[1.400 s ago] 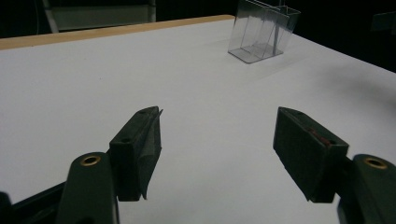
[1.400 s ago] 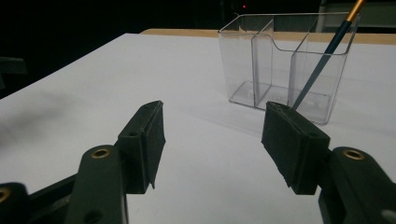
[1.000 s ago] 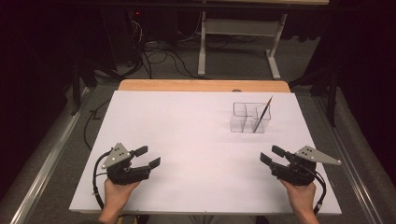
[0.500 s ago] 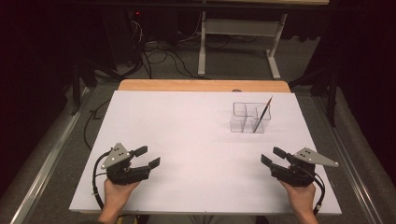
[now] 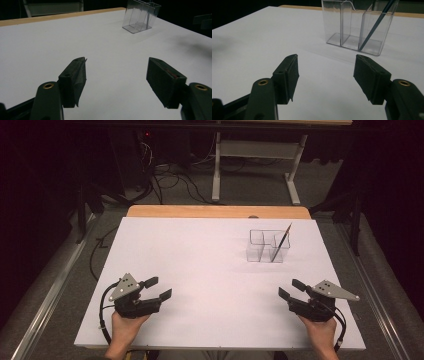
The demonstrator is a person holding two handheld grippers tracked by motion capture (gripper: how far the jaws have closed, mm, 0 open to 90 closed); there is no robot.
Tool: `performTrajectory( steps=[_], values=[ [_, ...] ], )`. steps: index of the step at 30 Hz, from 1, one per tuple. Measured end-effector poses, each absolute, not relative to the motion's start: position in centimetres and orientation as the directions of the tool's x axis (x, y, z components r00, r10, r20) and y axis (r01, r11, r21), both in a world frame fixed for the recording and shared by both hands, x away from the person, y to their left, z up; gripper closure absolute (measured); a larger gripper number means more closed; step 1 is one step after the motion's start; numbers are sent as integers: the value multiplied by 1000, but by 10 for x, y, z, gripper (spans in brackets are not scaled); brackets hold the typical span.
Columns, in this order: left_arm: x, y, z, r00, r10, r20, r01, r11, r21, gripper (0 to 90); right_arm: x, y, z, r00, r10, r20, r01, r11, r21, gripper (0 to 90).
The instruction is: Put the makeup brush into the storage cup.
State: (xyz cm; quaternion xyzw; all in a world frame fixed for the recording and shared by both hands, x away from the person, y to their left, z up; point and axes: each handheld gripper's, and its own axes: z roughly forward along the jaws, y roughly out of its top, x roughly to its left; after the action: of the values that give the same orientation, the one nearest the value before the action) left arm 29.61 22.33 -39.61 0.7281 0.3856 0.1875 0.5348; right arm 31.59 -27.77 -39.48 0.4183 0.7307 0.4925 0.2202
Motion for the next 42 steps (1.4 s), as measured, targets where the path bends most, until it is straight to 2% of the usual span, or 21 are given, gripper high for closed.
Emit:
performTrajectory(
  steps=[42],
  values=[
    [299,230,-400,607,780,-156,379,-111,919,322,317,-285,-404,-530,843,93,398,150,905,358]
  ],
)
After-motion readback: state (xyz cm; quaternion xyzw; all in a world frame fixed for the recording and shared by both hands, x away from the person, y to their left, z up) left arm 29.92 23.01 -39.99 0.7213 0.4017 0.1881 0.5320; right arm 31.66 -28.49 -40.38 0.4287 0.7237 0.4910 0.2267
